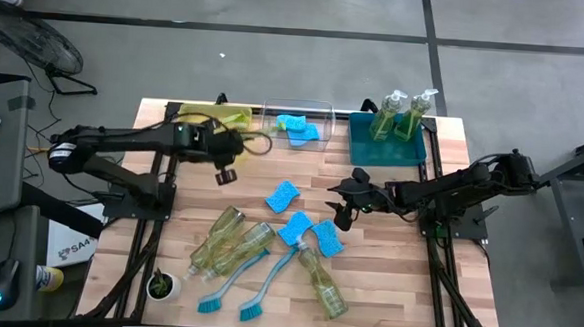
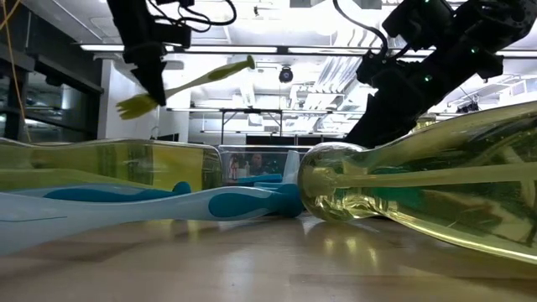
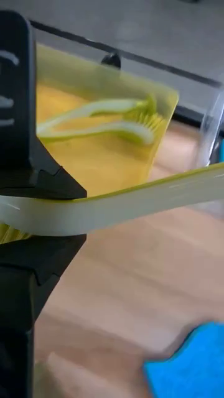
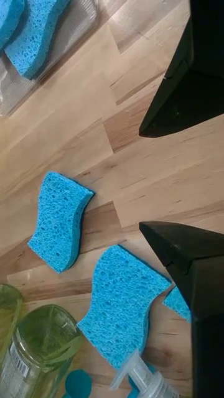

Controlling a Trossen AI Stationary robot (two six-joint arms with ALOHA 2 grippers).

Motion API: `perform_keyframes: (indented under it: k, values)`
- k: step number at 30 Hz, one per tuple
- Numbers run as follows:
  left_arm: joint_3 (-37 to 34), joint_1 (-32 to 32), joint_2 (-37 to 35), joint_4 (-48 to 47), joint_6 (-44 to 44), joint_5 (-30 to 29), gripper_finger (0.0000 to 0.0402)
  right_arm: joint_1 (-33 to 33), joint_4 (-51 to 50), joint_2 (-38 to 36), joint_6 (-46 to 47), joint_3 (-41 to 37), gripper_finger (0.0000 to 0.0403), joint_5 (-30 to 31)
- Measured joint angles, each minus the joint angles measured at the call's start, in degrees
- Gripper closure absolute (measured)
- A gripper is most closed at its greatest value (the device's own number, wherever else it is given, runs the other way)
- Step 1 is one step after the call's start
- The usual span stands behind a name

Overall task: Pick & Place Kitchen Sink Supplies
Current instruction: Put the yellow dish brush into the yellow bin

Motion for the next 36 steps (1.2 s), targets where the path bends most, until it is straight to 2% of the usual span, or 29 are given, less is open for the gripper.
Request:
perform_keyframes:
  k: [7, 18, 27, 36]
  values:
    - [0.00, 9.09, -0.27, 1.66, 6.60, 4.37, 0.0331, 0.01, -0.28, 0.00, 0.26, -0.01, 0.0176, 0.26]
    - [-0.02, 21.20, -0.27, 3.54, 10.29, 9.18, 0.0328, 0.00, -0.28, 0.00, 0.28, -0.01, 0.0176, 0.28]
    - [-1.87, 29.59, -0.25, 4.24, 11.80, 11.88, 0.0319, 0.02, -0.27, 0.00, 0.13, -0.01, 0.0176, 0.38]
    - [-5.64, 37.20, -0.21, 4.78, 13.66, 11.78, 0.0316, 0.02, -0.28, 0.00, -0.02, -0.01, 0.0176, 0.88]
